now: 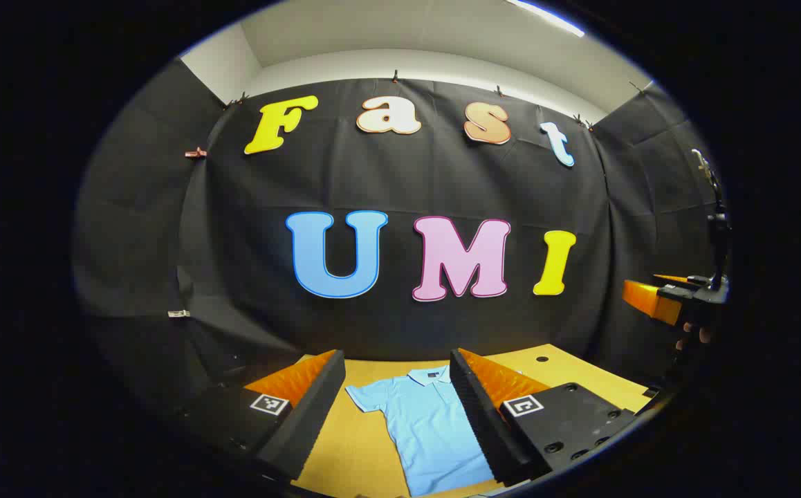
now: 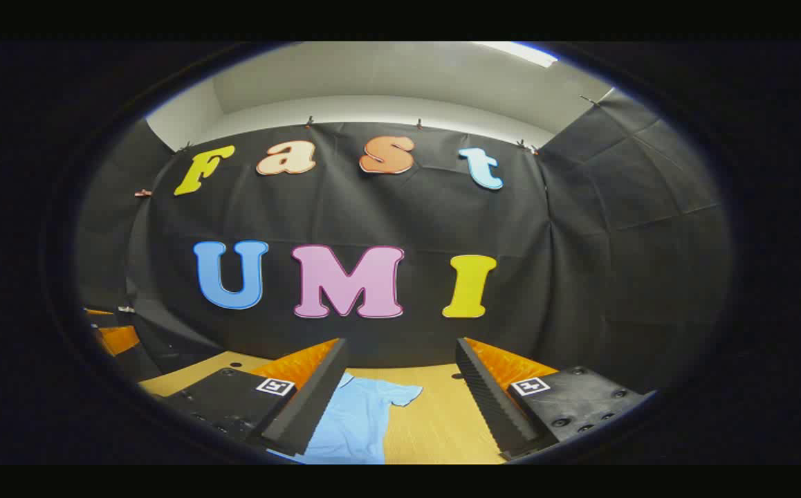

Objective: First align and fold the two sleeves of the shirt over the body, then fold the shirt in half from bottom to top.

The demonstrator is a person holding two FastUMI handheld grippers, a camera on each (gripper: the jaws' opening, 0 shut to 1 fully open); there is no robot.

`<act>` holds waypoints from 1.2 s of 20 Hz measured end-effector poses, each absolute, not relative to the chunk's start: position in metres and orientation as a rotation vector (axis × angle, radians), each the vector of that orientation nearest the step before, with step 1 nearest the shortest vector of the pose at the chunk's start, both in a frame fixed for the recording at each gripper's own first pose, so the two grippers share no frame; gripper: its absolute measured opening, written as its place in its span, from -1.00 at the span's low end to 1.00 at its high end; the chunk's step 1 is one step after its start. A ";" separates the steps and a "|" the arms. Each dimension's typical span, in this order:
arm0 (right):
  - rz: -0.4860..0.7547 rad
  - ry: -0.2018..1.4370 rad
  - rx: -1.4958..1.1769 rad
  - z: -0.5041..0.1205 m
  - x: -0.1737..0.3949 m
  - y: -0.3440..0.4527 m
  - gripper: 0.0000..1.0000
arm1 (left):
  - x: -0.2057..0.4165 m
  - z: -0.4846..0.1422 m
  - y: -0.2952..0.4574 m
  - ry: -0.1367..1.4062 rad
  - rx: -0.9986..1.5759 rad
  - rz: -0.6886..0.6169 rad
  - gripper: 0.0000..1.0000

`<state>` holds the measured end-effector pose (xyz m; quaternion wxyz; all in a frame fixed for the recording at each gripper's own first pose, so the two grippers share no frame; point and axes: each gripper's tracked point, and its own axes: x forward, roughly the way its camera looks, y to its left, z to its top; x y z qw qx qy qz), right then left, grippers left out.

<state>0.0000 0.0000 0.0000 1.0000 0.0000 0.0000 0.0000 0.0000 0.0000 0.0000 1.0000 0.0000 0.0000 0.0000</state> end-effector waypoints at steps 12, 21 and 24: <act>0.004 -0.011 -0.043 0.005 0.000 -0.001 0.94 | 0.006 -0.013 -0.012 0.028 0.017 -0.027 0.94; 0.025 0.026 -0.050 -0.008 0.016 0.007 0.94 | 0.013 -0.012 -0.013 0.031 0.009 -0.021 0.94; 0.016 0.062 -0.062 -0.019 0.038 0.002 0.94 | 0.024 -0.012 -0.010 0.033 -0.002 -0.001 0.94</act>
